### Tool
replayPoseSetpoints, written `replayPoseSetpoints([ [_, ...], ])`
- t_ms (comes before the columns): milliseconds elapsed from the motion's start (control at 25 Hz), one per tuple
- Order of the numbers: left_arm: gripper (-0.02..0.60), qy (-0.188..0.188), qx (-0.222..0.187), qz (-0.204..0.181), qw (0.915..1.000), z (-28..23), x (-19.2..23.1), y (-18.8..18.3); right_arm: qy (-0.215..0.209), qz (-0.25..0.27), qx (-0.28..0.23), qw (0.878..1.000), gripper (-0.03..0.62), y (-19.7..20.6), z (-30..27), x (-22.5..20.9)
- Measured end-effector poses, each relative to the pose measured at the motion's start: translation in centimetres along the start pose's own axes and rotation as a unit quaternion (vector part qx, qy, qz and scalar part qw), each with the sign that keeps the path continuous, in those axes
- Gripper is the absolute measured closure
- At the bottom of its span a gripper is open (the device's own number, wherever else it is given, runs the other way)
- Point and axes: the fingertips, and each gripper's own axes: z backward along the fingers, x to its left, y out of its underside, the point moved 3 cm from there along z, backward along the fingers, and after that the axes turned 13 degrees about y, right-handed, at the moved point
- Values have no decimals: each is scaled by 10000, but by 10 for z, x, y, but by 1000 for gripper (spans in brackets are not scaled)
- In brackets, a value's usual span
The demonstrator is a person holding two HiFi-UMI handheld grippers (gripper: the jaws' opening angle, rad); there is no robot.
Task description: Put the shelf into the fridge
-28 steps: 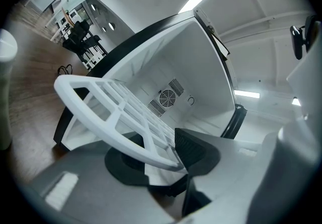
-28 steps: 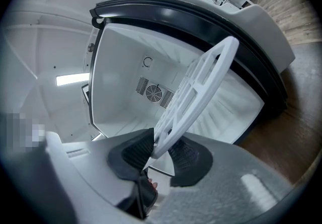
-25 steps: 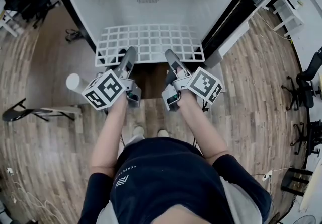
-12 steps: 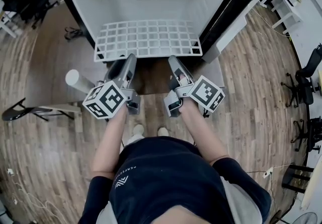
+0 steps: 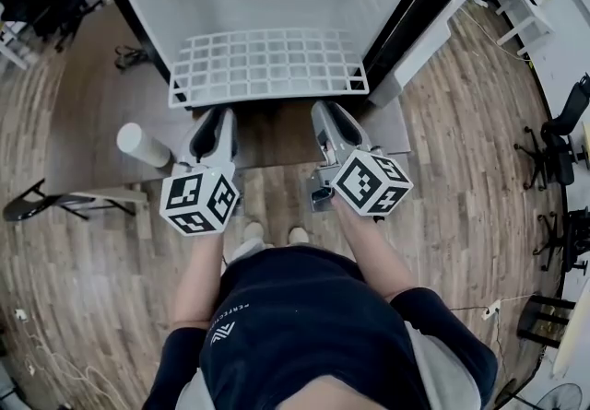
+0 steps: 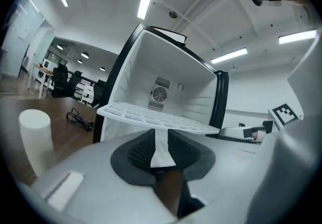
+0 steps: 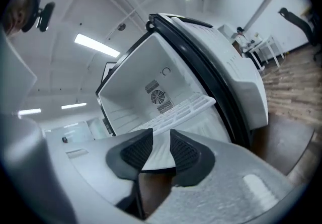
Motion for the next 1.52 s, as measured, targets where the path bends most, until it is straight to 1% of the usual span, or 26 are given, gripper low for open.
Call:
replayPoseSetpoints([
  [40,510,-84,40,-132,9999,2,1,-1,31,286,-57,9996,488,0,0,3],
  [120,512,-225,95,-312,9992,4,4,-3,113,842,-161,9963,488,0,0,8],
  [200,512,-330,131,-442,9984,6,7,-4,225,1278,-244,9913,488,-1,-2,10],
  [280,512,-395,158,-558,9975,7,9,-5,344,1534,-303,9871,488,-1,-3,9],
  [360,512,-432,181,-642,9968,7,10,-6,443,1666,-336,9845,488,-2,-5,9],
  [480,512,-463,220,-712,9961,7,12,-4,559,1811,-363,9812,488,-3,-8,8],
  [600,512,-456,233,-702,9962,4,13,-3,637,1912,-373,9788,488,-3,-10,8],
  [760,509,-477,230,-690,9962,1,15,-5,685,1958,-363,9776,487,-4,-11,8],
  [840,520,-510,244,-690,9960,1,16,-6,702,1948,-340,9777,484,-5,-11,9],
  [1000,528,-597,324,-652,9956,-1,21,-4,752,1974,-281,9770,494,-3,-15,5],
  [1080,529,-674,327,-692,9948,0,22,-2,773,1968,-270,9770,507,-2,-16,4],
  [1240,518,-685,300,-770,9942,-2,22,-7,745,1983,-326,9768,505,-6,-17,6],
  [1400,528,-629,246,-821,9943,-8,24,-16,690,2008,-433,9762,505,-15,-23,9],
  [1520,535,-615,293,-877,9938,-11,27,-18,672,2035,-422,9759,505,-17,-27,9],
])
